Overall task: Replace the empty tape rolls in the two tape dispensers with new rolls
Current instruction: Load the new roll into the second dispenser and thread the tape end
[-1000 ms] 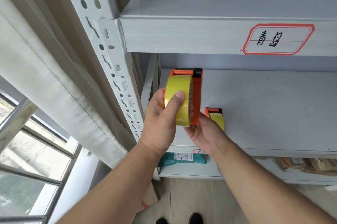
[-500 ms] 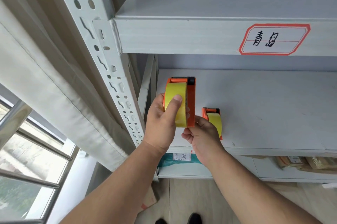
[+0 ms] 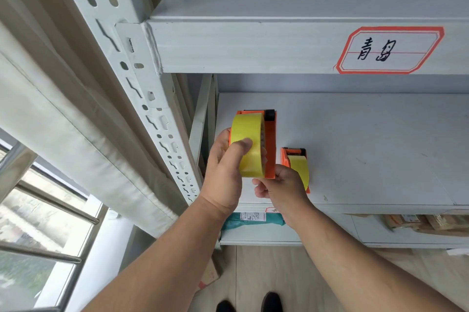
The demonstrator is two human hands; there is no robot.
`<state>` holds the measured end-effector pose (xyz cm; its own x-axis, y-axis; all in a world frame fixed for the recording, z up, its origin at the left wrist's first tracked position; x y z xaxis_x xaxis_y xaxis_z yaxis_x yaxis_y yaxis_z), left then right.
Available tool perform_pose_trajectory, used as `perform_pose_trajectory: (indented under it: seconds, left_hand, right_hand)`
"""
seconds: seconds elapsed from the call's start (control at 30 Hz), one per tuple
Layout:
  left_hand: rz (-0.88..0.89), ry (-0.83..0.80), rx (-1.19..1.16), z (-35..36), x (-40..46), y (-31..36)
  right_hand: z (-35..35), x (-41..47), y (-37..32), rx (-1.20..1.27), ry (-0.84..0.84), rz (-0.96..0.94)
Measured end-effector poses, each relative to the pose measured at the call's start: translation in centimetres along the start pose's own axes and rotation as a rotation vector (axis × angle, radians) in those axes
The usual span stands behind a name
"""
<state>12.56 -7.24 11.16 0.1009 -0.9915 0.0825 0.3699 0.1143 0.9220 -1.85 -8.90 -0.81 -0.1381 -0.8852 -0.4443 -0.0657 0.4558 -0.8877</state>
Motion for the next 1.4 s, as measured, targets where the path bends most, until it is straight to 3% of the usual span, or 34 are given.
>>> perform_pose_trajectory:
  seconds: [0.1,0.3,0.43,0.73,1.03,1.4]
  left_hand:
    - [0.019,-0.068,0.029,0.7,-0.3,0.4]
    - [0.055,-0.174,-0.021,1.9,-1.8,1.6]
    - [0.071,-0.165,0.03,1.7,-1.7,1.9]
    - [0.072,-0.072,0.142,-0.6,0.0,0.5]
    - [0.037,-0.071,0.206,-1.3,0.7,-1.9]
    - [0.027,-0.057,0.23,-2.1,1.0,-3.9]
  right_hand:
    - [-0.6,1.1,-0.3,-0.108,0.028,-0.001]
    - [-2.4,2.5,-4.9,-0.55,0.125,-0.126]
    - [-2.4,3.0,-4.8,-0.604,0.115,-0.11]
    - [-0.9,1.6,-0.6,-0.359,0.032,-0.04]
    - [1.2,-2.3,-0.6,0.045,-0.198,0.03]
    - [1.2,-2.4,0.1,0.372,-0.394,0.163]
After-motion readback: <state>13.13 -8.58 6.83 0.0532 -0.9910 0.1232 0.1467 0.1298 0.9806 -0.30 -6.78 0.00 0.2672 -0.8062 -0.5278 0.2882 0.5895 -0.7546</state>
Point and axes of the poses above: each hand's wrist, its own x-axis towards the middle knuckle, its own z-axis out of the palm, y = z × x, the point moved 7 cm from there along x, towards the middle knuckle, and after that the axes turned 7 degrees about z, right-handed, at the moved point
